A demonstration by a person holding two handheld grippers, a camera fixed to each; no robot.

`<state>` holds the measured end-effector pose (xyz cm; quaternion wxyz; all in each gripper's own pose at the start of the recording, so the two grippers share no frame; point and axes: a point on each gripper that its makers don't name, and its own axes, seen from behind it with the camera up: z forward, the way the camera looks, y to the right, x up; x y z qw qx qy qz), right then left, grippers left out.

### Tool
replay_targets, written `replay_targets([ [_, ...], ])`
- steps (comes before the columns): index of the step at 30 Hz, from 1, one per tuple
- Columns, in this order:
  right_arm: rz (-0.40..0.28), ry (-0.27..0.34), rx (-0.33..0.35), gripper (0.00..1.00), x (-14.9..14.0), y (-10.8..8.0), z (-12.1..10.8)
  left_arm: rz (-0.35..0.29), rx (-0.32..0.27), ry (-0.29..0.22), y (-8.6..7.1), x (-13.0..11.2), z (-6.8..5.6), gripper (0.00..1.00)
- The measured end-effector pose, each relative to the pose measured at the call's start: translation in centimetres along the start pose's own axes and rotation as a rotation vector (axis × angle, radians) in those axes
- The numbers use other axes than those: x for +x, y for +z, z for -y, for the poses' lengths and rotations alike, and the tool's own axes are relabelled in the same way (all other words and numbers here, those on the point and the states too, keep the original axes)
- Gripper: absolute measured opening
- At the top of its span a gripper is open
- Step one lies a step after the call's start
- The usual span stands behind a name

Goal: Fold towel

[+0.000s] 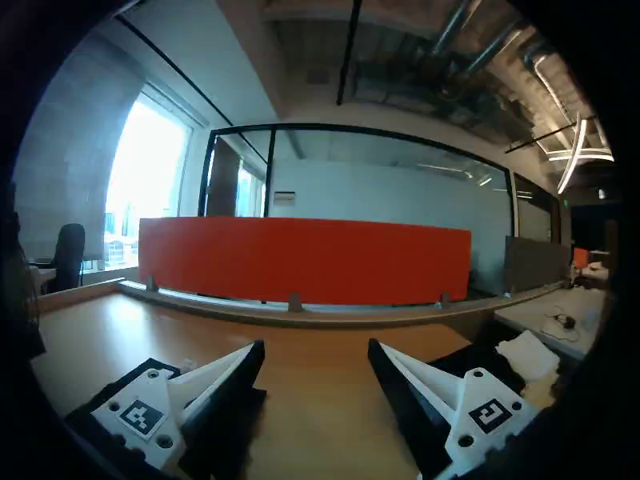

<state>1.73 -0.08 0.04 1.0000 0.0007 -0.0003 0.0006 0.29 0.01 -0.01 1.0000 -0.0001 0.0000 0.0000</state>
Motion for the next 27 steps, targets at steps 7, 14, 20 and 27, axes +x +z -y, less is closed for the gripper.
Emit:
replay_targets([
  [7,-0.003,0.015,0.002,1.0,4.4,-0.2,0.0,0.0,0.0,-0.008,0.1,4.0,-0.1,0.61],
  [14,0.003,0.02,0.001,1.0,7.4,-0.3,0.0,0.003,0.0,-0.012,0.1,7.1,-0.1,0.61],
  [20,0.013,0.018,0.007,1.0,8.4,-0.3,0.4,0.015,-0.017,-0.002,0.1,8.2,-0.3,0.61],
  [27,0.038,-0.008,0.045,1.0,9.1,-0.4,1.6,0.058,-0.071,0.013,0.0,8.2,-1.3,0.61],
])
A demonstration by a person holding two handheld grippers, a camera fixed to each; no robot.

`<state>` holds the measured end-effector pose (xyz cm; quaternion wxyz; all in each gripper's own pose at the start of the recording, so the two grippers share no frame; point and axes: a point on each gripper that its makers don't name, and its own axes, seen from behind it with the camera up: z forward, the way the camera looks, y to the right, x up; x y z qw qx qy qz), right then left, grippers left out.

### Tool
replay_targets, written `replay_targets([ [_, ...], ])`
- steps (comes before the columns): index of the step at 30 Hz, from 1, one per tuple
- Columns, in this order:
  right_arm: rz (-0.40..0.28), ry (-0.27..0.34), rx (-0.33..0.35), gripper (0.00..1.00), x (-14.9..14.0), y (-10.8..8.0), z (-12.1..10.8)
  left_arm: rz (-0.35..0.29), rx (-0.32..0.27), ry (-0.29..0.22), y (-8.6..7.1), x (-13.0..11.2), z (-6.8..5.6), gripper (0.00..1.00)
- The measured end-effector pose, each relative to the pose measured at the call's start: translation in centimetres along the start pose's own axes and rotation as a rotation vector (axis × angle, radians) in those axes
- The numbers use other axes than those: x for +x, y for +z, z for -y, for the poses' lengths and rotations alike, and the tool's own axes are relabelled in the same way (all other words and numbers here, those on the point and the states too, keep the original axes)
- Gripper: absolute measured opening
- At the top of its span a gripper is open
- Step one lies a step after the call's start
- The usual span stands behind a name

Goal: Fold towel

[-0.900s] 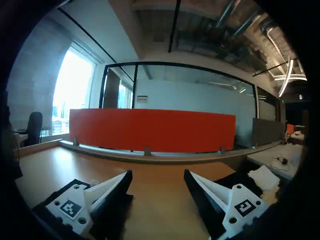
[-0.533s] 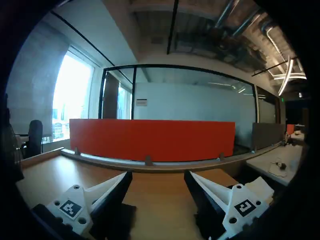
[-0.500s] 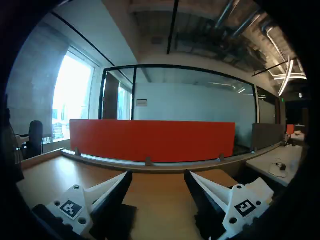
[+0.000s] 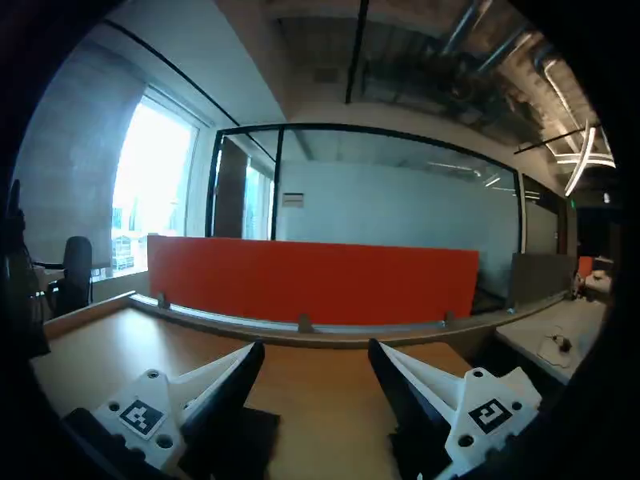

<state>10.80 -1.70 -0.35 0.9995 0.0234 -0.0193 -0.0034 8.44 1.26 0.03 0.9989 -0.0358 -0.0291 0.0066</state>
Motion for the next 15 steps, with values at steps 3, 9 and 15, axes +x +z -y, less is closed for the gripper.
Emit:
replay_targets([
  [3,0.02,-0.005,0.025,1.0,0.1,0.0,0.6,0.027,-0.035,0.016,-0.1,-0.4,-0.6,0.61],
  [9,0.067,-0.025,0.102,1.0,-0.7,0.0,2.0,0.077,-0.12,0.052,0.0,-1.2,-2.2,0.61],
  [15,0.105,-0.063,0.164,1.0,-1.2,0.0,2.9,0.113,-0.204,0.092,-0.2,-1.8,-3.8,0.61],
])
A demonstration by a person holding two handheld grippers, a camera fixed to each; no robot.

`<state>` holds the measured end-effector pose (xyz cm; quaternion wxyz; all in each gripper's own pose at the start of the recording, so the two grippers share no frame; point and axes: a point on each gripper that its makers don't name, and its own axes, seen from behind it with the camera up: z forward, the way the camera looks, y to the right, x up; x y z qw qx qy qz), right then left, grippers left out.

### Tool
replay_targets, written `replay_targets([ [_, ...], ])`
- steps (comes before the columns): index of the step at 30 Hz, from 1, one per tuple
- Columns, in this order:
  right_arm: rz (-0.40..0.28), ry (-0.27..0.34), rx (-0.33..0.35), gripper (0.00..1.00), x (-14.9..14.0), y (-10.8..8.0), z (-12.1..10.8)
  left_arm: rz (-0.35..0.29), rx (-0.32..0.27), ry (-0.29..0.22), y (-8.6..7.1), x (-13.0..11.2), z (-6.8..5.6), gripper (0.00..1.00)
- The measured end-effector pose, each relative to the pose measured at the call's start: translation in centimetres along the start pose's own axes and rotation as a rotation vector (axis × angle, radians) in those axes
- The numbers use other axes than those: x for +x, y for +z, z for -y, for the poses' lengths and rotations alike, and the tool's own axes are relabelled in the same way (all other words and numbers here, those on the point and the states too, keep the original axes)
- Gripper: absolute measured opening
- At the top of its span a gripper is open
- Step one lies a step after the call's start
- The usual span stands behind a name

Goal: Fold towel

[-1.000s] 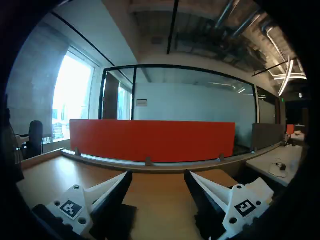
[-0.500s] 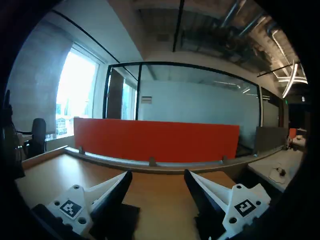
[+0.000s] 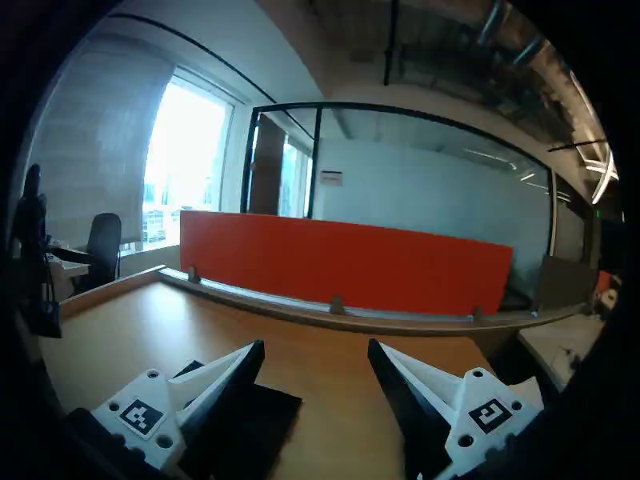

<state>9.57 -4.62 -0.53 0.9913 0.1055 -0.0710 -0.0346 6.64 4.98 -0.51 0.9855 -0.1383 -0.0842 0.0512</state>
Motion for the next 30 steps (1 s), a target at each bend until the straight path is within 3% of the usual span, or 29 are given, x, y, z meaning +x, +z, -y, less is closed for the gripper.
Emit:
replay_targets([
  [11,0.133,-0.074,0.138,1.0,-2.5,0.1,2.6,0.074,-0.14,0.027,0.5,-2.2,-3.4,0.61],
  [17,0.172,-0.08,0.2,1.0,-3.7,-0.2,4.0,0.113,-0.198,0.034,0.7,-3.7,-5.1,0.62],
  [30,0.249,-0.084,0.262,1.0,-7.6,-1.0,5.7,0.185,-0.241,0.041,0.9,-8.0,-7.1,0.62],
])
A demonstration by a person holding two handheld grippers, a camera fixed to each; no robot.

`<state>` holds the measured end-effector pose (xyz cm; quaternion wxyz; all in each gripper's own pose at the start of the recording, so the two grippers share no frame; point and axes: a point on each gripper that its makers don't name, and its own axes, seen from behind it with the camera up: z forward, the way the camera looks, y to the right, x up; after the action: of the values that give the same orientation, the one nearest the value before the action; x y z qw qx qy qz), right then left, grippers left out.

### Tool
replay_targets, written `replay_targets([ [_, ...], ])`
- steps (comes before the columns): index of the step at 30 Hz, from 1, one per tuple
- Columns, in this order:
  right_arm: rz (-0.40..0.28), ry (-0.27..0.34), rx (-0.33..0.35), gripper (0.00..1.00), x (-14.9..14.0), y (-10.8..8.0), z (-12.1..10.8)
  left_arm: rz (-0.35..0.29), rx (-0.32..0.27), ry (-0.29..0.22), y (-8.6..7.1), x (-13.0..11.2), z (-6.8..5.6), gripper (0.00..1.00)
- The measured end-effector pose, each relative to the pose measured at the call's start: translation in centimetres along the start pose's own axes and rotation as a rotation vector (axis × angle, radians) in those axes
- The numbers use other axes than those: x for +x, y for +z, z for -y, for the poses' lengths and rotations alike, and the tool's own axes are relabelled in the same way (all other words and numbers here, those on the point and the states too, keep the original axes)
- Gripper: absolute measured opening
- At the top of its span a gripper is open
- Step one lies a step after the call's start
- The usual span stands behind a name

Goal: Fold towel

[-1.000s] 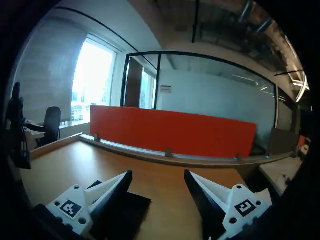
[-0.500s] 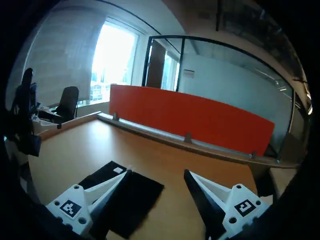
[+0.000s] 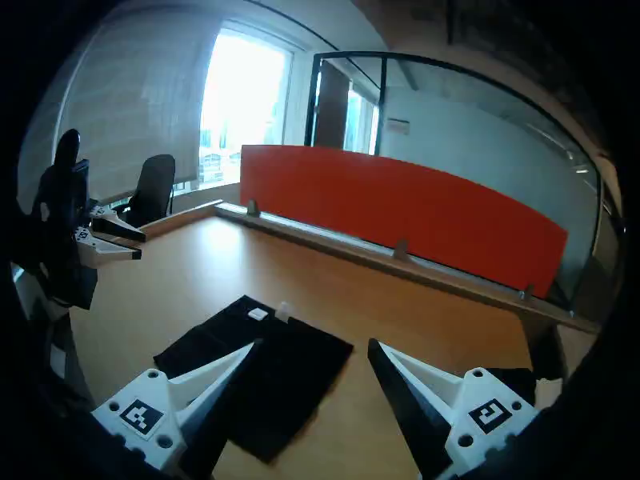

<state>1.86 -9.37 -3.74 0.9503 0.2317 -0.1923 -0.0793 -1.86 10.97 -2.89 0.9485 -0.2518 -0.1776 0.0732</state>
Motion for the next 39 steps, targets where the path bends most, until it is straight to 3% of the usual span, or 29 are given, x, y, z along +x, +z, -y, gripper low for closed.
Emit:
replay_targets([
  [8,0.043,-0.008,0.026,1.0,-2.4,0.7,0.7,0.03,-0.017,0.02,0.6,-2.1,-0.9,0.62],
  [39,0.207,-0.006,0.101,1.0,-13.1,4.4,3.9,0.202,-0.077,-0.033,3.7,-11.8,-3.4,0.61],
])
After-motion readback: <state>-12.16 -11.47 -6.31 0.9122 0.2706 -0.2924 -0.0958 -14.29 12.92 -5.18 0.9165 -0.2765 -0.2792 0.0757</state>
